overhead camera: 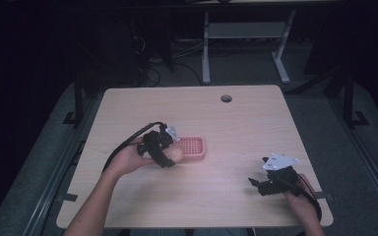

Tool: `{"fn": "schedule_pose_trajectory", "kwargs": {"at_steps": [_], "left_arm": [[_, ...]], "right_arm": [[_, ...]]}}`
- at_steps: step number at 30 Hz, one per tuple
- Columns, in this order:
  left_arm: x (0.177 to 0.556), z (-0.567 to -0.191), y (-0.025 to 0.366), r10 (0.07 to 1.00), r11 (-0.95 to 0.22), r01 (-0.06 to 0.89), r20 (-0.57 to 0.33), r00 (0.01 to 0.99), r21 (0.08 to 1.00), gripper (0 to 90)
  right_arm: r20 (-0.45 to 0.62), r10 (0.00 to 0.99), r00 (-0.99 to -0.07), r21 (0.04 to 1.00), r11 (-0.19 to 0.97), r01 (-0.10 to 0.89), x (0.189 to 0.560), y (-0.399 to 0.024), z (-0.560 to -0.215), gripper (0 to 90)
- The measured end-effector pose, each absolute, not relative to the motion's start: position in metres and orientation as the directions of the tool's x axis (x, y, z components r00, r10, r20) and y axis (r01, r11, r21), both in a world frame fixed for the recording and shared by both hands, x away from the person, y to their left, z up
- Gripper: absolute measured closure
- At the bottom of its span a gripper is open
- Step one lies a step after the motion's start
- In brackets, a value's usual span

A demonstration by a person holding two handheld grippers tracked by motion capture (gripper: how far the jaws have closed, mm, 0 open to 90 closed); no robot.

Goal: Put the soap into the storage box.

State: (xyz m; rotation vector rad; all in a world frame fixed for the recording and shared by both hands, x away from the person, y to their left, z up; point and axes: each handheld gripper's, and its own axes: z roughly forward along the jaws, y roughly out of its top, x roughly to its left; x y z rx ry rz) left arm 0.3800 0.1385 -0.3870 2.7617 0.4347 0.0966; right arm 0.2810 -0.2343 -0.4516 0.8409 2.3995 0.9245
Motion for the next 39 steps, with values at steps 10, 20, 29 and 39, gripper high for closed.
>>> {"fn": "schedule_pose_trajectory", "kwargs": {"at_steps": [10, 20, 29, 39], "left_arm": [[0.39, -0.385, 0.128, 0.297, -0.899, 0.276, 0.01, 0.955, 0.34, 31.8], [0.401, -0.386, 0.123, 0.296, -0.9, 0.278, 0.004, 0.955, 0.337, 31.8], [0.411, -0.386, 0.115, 0.292, -0.906, 0.276, 0.0, 0.956, 0.322, 31.8], [0.42, -0.385, 0.11, 0.288, -0.908, 0.272, 0.002, 0.958, 0.32, 31.8]], "right_arm": [[-0.169, 0.671, -0.722, 0.713, 0.589, 0.38, 0.281, -0.235, -0.451, 13.8], [-0.167, 0.67, -0.723, 0.717, 0.586, 0.377, 0.281, -0.234, -0.452, 13.8], [-0.163, 0.676, -0.719, 0.72, 0.58, 0.382, 0.282, -0.236, -0.452, 13.8], [-0.16, 0.677, -0.719, 0.722, 0.577, 0.383, 0.282, -0.236, -0.452, 13.8]]}}
